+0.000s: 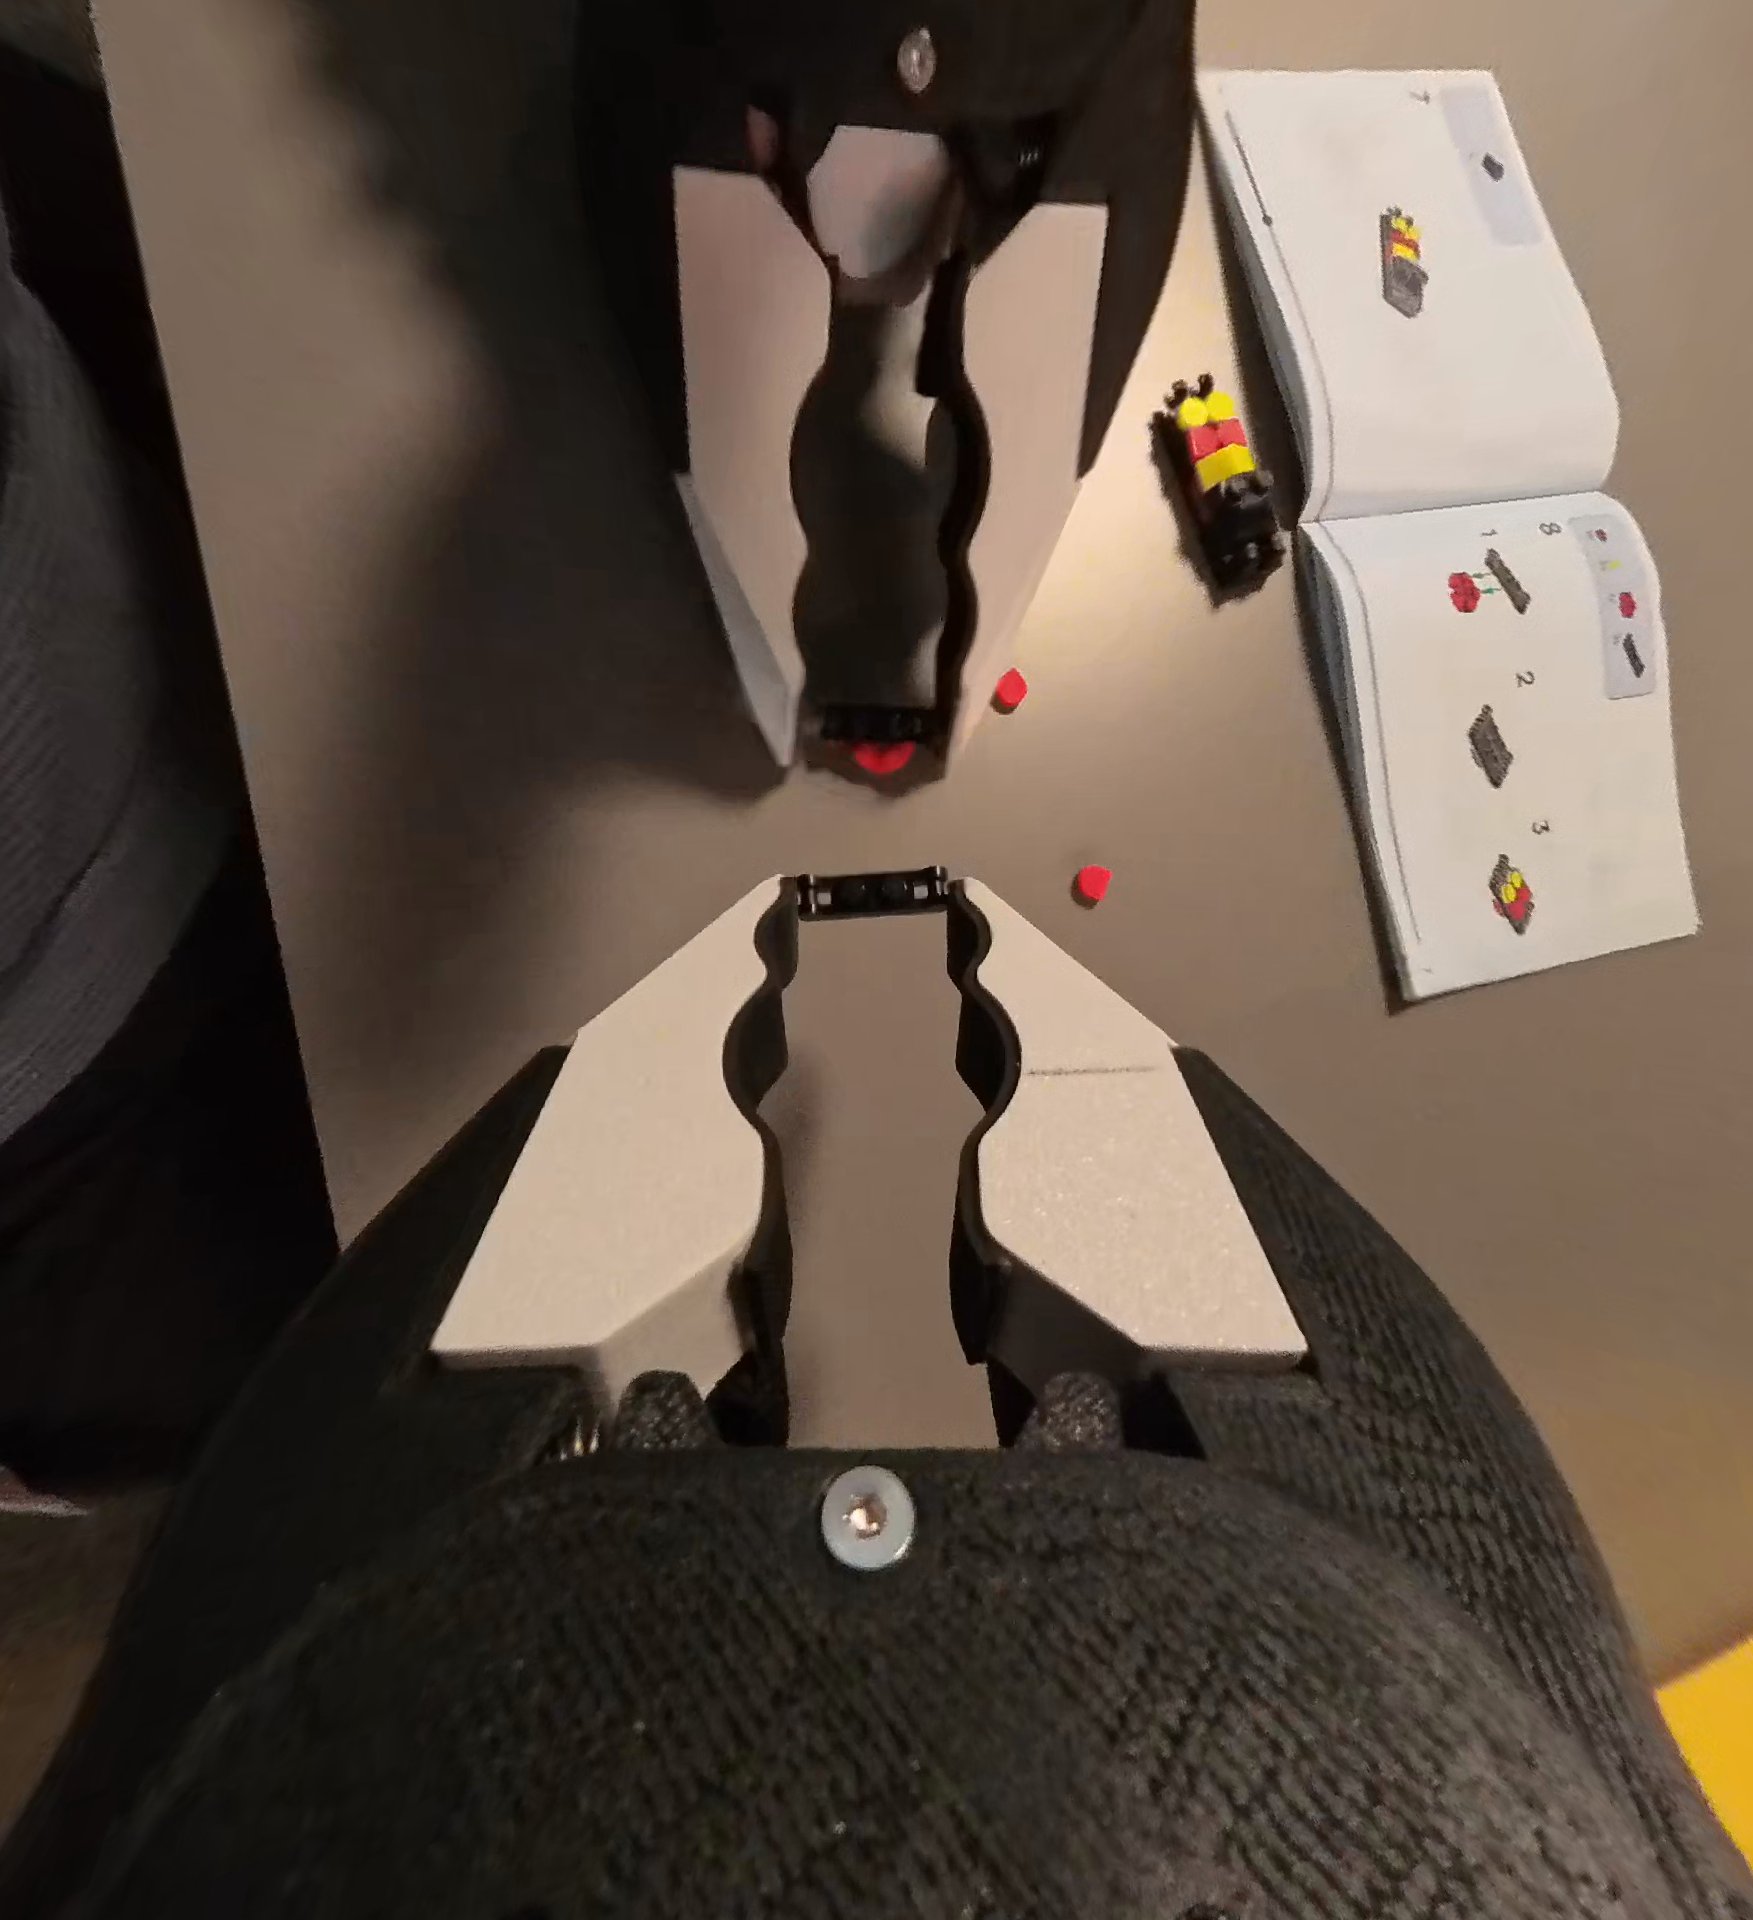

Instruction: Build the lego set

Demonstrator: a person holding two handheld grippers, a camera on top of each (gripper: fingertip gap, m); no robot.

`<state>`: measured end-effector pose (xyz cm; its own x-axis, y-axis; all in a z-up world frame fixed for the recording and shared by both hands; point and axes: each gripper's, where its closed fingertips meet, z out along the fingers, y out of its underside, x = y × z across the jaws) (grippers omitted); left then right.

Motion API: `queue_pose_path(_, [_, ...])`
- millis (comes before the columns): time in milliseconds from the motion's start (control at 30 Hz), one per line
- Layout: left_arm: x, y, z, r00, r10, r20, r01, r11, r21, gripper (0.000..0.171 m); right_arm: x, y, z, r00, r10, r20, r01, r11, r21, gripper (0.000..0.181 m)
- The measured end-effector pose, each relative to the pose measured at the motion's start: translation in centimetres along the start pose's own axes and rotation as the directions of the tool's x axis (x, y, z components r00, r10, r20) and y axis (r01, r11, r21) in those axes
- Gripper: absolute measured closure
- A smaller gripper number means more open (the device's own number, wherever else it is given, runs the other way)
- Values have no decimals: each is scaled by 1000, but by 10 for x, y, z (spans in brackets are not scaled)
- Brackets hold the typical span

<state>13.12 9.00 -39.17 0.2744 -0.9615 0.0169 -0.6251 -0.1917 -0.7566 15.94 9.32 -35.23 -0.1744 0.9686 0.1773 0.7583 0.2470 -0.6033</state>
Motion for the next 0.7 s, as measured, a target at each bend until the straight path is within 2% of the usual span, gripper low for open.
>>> queue_pose_path(67, [4, 2, -2, 1000, 11, -17, -11, 1000, -3, 120, -1, 0, 4, 1000, -8, -9, 8, 1000, 19, 154])
queue_pose_path(133, [6, 5, -4, 999, 30, -33, -30, 1000, -7, 111, -2, -3, 8, 1000, -1, -15, 2, 999, 49, 154])
queue_pose_path(200, [4, 6, -6, 999, 40, -24, -40, 999, -7, 109, 2, -6, 13, 999, 17, -32, -14, 997, 77, 154])
queue_pose_path(367, [-3, 7, -12, 987, 158, -23, -158, 987, 15, 115, 9, -11, 29, 988, 146, -58, -139, 984, 110, 154])
queue_pose_path(433, [-10, 9, -13, 995, 98, -16, -98, 995, -2, 125, 13, -7, 34, 965, 243, -97, -232, 967, 108, 154])
queue_pose_path(500, [-4, 9, -16, 997, 43, -59, -43, 999, 3, 125, 12, -6, 36, 941, 314, -127, -298, 946, 130, 154])
queue_pose_path(600, [2, 12, -16, 996, 35, -85, -37, 999, -20, 128, 7, -4, 42, 904, 400, -147, -380, 913, 151, 154])
queue_pose_path(700, [15, 10, -14, 988, 36, -152, -41, 999, -26, 131, 5, -7, 46, 895, 417, -159, -391, 904, 170, 155])
